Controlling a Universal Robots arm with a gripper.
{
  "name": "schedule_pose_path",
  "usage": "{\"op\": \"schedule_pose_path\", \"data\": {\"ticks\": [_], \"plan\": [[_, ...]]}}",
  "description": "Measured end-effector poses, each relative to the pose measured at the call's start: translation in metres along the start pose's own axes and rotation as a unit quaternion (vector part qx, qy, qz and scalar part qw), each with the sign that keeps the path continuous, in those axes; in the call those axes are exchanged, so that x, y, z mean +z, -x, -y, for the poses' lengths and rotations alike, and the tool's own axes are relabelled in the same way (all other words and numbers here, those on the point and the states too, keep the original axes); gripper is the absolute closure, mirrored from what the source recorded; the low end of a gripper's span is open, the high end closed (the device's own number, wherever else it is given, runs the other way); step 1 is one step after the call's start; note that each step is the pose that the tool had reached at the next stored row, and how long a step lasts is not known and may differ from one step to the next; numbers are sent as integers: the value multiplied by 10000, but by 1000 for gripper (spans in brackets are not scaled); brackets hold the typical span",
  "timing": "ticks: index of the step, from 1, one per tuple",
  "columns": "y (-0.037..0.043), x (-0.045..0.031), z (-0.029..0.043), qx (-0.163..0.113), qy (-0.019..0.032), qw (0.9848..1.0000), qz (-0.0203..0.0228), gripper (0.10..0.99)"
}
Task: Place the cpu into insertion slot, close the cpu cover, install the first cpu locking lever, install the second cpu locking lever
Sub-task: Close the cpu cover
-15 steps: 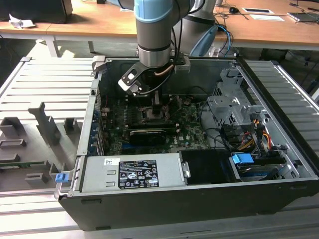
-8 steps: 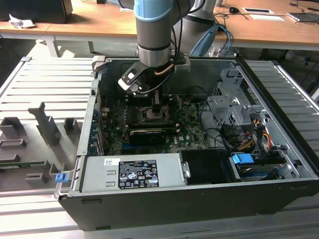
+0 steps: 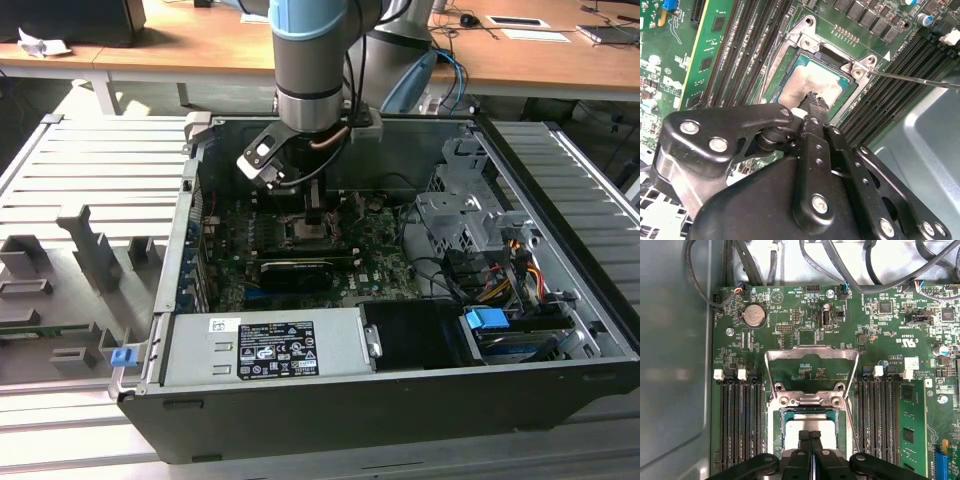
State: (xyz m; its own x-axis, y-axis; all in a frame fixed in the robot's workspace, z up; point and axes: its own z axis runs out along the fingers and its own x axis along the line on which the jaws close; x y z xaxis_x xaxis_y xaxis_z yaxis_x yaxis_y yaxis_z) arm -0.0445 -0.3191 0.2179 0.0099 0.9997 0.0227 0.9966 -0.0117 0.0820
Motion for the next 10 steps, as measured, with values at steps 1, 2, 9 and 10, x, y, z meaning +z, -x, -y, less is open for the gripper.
{"op": "schedule_pose_path", "data": {"ticks": [1,2,9,10], "plan": [[-1,-2,0,0,1,10000,-1,980],[-1,-2,-1,0,1,10000,-2,980],[6,-15,-70,3,-11,10000,-2,980],[6,-22,-70,3,-11,10000,-3,980]]}}
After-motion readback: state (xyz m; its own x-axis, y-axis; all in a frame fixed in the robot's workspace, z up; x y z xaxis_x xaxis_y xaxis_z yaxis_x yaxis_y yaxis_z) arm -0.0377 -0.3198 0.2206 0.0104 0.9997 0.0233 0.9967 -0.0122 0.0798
